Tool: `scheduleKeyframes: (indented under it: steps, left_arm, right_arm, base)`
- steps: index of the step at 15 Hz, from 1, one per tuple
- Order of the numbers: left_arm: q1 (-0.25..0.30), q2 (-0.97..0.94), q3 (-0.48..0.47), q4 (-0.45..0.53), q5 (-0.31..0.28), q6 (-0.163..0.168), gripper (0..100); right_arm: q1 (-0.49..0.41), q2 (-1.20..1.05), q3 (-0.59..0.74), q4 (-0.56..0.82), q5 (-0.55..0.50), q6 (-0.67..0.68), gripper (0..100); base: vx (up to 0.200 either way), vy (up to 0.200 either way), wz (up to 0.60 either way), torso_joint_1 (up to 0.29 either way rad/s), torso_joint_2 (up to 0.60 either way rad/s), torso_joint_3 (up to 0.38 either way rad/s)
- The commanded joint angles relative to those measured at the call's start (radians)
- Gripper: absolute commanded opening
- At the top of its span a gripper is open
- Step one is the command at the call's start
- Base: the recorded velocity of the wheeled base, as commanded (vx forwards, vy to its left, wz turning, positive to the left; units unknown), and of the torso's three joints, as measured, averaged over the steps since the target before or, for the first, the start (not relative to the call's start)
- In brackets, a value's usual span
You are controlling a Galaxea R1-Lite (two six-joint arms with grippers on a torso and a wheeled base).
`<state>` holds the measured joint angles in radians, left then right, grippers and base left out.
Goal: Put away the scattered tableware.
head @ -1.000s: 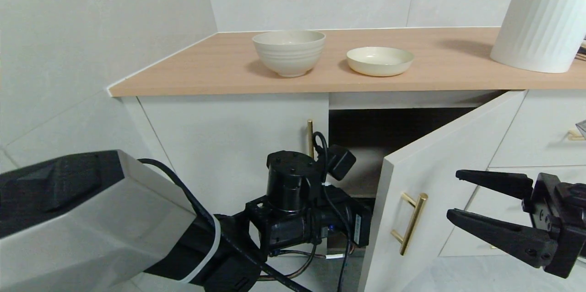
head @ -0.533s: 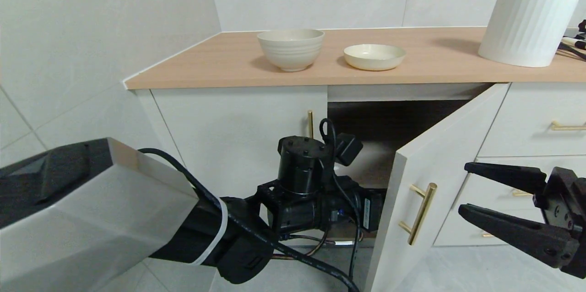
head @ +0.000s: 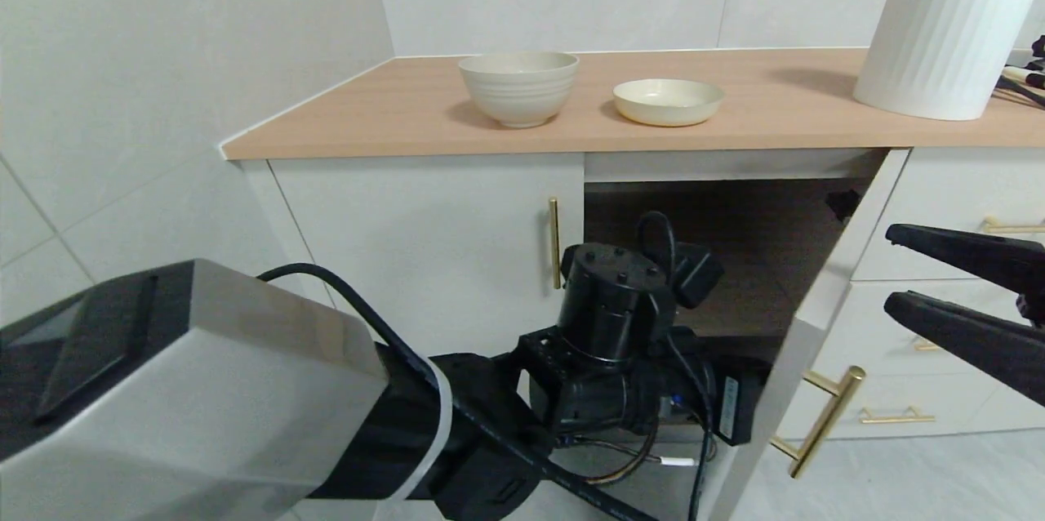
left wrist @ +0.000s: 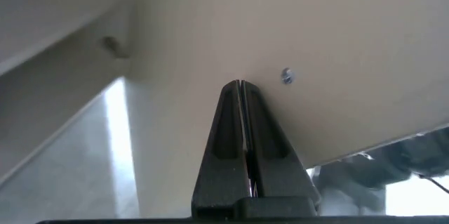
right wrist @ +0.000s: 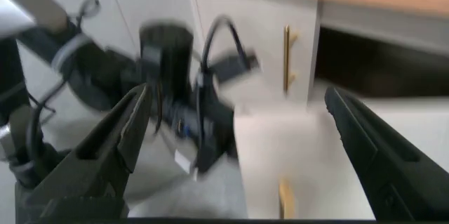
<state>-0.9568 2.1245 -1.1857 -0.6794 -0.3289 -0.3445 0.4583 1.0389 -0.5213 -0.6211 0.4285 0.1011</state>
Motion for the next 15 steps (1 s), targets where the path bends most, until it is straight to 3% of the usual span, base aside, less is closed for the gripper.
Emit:
scheduleKeyframes:
  steps: [1, 3, 4, 7, 8, 12, 15]
  left_arm:
    - [-0.117, 0.032, -0.054, 0.000, 0.013, -0.001, 0]
    - [-0.183, 0.043, -0.066, -0.005, 0.030, 0.001, 0]
    - [-0.201, 0.034, -0.061, -0.012, 0.065, -0.001, 0]
    - [-0.161, -0.012, -0.048, -0.012, 0.139, -0.021, 0]
    - [-0.117, -0.066, -0.003, -0.012, 0.143, -0.033, 0]
    - [0.072, -0.258, 0.167, -0.011, 0.142, -0.025, 0]
    - [0.217, -0.449, 0.318, 0.021, 0.140, 0.007, 0]
  right_arm:
    - [0.000, -0.082, -0.059, 0.072, 0.001, 0.000, 100]
    - [0.005, -0.132, -0.089, 0.139, 0.004, 0.000, 100]
    - [0.008, -0.157, -0.111, 0.182, 0.006, 0.000, 100]
    - [0.008, -0.151, -0.117, 0.205, 0.006, 0.000, 100]
    - [0.008, -0.120, -0.114, 0.207, 0.004, 0.000, 100]
    - [0.006, -0.019, -0.112, 0.205, -0.001, 0.000, 100]
    - [0.008, 0.084, -0.140, 0.207, -0.019, -0.001, 100]
  base:
    - [0.000, 0.000, 0.00, 0.000, 0.00, 0.000]
    - [0.000, 0.000, 0.00, 0.000, 0.00, 0.000]
    - [0.000, 0.000, 0.00, 0.000, 0.00, 0.000]
    - [0.000, 0.000, 0.00, 0.000, 0.00, 0.000]
    - [0.000, 0.000, 0.00, 0.000, 0.00, 0.000]
    - [0.000, 0.000, 0.00, 0.000, 0.00, 0.000]
    - [0.000, 0.000, 0.00, 0.000, 0.00, 0.000]
